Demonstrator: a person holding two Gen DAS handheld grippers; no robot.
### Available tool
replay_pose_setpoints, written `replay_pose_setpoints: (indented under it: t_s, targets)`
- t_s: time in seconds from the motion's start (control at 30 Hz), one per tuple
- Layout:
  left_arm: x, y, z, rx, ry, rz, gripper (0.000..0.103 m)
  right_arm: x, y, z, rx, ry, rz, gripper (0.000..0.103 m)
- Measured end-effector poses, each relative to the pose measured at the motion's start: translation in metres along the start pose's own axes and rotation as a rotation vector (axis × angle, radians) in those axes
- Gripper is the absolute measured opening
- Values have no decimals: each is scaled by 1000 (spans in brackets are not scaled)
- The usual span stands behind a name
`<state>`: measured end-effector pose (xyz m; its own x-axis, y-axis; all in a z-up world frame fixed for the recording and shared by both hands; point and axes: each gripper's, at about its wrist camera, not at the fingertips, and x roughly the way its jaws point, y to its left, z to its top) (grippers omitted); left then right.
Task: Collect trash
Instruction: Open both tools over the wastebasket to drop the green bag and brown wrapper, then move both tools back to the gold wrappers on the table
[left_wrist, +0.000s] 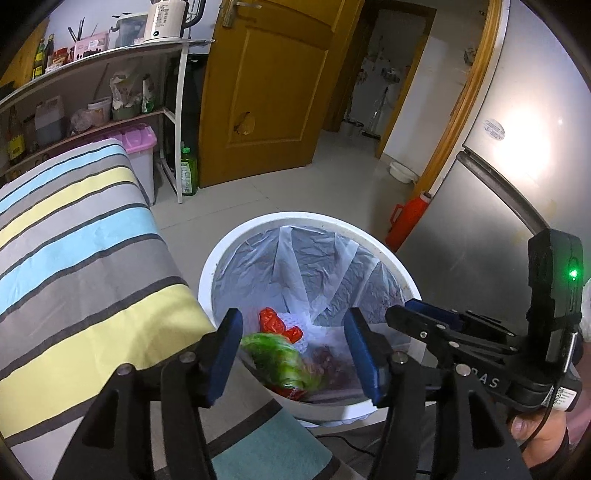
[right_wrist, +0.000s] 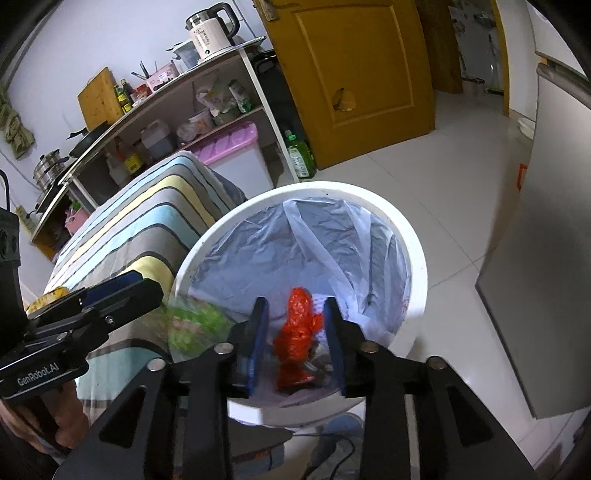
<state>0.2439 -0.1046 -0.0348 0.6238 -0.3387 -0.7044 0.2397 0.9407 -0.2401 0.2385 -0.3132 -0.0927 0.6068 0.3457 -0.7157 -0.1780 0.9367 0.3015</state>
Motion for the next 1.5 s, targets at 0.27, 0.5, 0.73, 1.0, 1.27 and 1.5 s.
replay_pose_setpoints:
  t_s: [0.27,0.5,0.73,1.0,1.27,1.5]
  targets:
    - [-15,3,-2,1,-47,3,59,-15,5,1,-6,-33,9,38]
    - [-43,3,-12,6,-101,21,59,-38,22,-1,-37,-83,42,38]
    - [-81,11,-25,-7,-164,46,59,-64,49,-6,-85,-130,91,38]
    - [-123,27,-41,-32,-227,97,59,-81,90,-15,-164,-156,152,38]
    - [-164,60,-65,-92,-288,181,59,-82,133,-26,-252,-140,212,38]
    - [-192,95,-84,-153,-322,267,59,-71,175,-36,-331,-96,274,38]
